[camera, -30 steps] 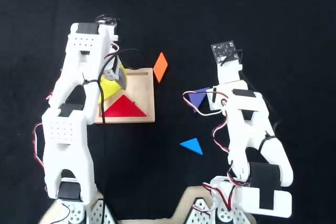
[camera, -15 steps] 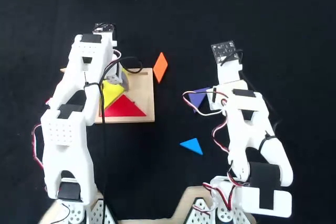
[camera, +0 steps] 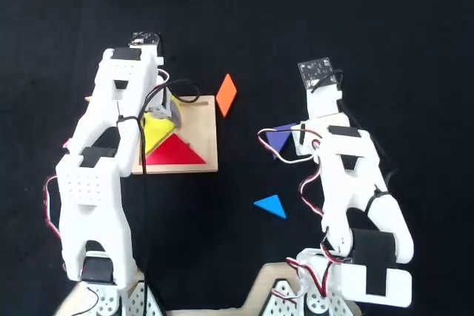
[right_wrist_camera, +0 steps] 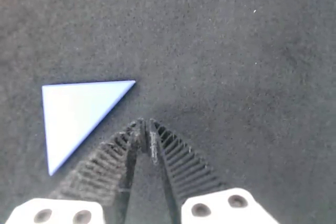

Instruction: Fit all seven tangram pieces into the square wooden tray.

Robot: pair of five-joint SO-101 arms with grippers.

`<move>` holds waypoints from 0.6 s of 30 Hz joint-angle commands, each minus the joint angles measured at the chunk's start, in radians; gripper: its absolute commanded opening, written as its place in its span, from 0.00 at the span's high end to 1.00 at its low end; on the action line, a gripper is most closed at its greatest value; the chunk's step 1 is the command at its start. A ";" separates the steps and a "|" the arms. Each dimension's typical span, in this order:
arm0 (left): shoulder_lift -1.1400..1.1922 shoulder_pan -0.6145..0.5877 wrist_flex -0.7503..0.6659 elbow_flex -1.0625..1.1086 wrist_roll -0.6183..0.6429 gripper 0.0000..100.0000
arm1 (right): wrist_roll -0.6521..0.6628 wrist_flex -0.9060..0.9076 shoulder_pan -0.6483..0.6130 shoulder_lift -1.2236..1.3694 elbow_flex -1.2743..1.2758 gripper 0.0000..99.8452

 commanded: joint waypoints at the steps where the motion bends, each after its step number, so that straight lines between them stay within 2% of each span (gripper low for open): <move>1: -0.078 -0.039 0.049 0.012 -0.049 0.82 | -0.002 -0.017 -0.003 -0.001 -0.007 0.99; 8: -0.183 -0.053 0.109 0.015 -0.052 0.82 | -0.002 -0.017 -0.003 -0.001 -0.007 0.99; 14: -0.157 -0.053 0.057 0.030 -0.044 0.81 | -0.002 -0.015 -0.003 -0.001 -0.007 0.99; 18: -0.109 -0.053 0.029 0.035 -0.043 0.74 | -0.002 -0.015 -0.003 -0.001 -0.005 0.99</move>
